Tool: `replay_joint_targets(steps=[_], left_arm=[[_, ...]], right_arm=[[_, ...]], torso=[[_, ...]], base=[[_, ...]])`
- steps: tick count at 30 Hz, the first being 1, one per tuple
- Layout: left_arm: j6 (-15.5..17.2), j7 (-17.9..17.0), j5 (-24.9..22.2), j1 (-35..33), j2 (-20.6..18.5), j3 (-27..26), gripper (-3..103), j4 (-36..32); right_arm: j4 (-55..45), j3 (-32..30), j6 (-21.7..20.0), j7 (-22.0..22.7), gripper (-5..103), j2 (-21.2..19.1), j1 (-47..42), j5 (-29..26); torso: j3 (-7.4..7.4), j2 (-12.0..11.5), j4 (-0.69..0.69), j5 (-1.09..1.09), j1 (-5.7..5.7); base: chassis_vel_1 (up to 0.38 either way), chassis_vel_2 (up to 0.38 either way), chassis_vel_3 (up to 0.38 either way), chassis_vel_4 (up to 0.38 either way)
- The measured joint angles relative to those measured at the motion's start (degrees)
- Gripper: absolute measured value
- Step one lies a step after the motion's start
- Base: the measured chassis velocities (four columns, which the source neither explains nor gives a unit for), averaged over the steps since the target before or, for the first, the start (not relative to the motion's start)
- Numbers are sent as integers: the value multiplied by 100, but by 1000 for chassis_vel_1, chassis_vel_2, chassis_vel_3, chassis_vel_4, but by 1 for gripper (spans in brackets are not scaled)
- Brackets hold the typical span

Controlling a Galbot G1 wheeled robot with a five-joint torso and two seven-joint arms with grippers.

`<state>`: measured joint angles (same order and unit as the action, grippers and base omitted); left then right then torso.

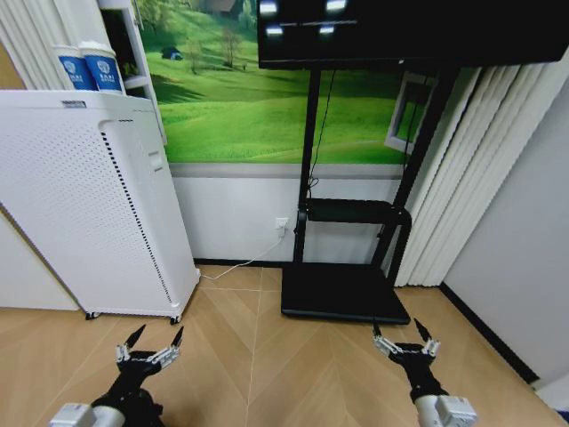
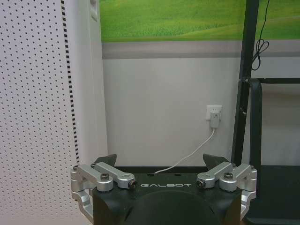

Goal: Pick up the trash bin and place the garbage on the floor into it.

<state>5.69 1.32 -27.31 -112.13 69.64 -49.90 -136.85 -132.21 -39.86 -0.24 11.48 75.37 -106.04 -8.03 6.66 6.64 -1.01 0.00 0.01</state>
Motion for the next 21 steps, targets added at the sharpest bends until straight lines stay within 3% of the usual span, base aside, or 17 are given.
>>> replay_joint_targets(steps=[21], left_arm=[[3, -8, 13, -1, 1, 10, 100, 2]], right_arm=[[-5, 11, -4, 9, 100, 5, -4, 12]], torso=[[14, 23, 0, 0, 2]], base=[[0, 0, 0, 0]])
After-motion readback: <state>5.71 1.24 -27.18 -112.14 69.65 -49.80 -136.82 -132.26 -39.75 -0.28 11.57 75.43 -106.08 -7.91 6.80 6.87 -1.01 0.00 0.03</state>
